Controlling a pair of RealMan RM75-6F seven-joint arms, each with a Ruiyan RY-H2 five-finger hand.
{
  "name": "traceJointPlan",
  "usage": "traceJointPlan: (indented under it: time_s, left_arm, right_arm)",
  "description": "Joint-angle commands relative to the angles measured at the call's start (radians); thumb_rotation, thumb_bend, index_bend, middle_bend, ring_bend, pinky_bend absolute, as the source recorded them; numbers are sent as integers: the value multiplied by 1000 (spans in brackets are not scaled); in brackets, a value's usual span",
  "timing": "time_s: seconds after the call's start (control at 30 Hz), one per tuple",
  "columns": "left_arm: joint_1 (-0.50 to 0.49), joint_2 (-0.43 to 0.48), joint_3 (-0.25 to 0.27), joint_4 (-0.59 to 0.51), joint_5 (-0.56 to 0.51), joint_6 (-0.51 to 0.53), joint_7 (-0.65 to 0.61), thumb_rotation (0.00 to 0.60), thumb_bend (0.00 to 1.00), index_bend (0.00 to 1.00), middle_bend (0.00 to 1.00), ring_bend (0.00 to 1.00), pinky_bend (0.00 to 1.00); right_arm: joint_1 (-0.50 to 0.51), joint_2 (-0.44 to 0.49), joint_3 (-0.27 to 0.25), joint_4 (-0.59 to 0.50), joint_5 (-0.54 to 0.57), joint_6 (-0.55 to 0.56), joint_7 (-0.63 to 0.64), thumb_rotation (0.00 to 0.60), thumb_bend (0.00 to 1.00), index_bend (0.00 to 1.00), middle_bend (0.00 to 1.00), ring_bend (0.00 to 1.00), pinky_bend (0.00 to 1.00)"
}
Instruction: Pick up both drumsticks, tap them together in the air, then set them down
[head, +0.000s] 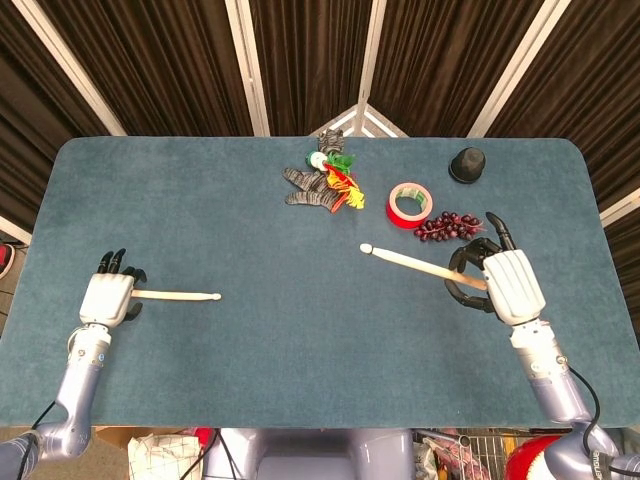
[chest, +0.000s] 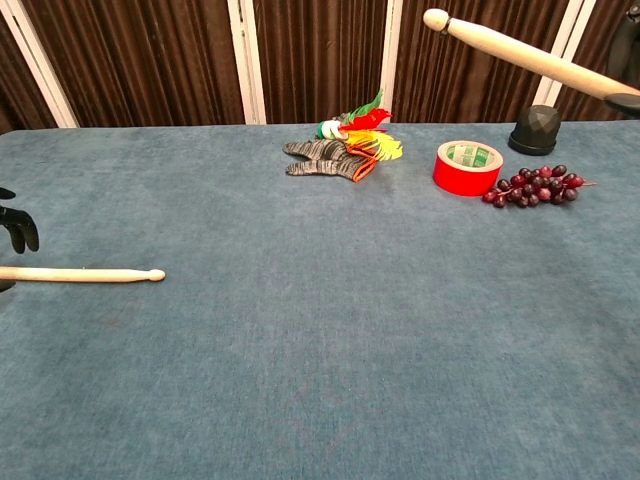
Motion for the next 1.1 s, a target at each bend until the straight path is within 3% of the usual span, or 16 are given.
traceJointPlan:
  time_s: [0.03,1.1]
  left_arm:
    - [-2,-8,5,10,3,-2,4,600,423,424,390,0,0]
    - [-12,-66,9,41,-60,8,155,600,437,505,487,36,0]
  right_arm:
    - [-1,1,3,0,2,3,3,600,431,772,616,422,0]
    - [-3,4,8,10,5,-3,-4,600,431,778,616,422,0]
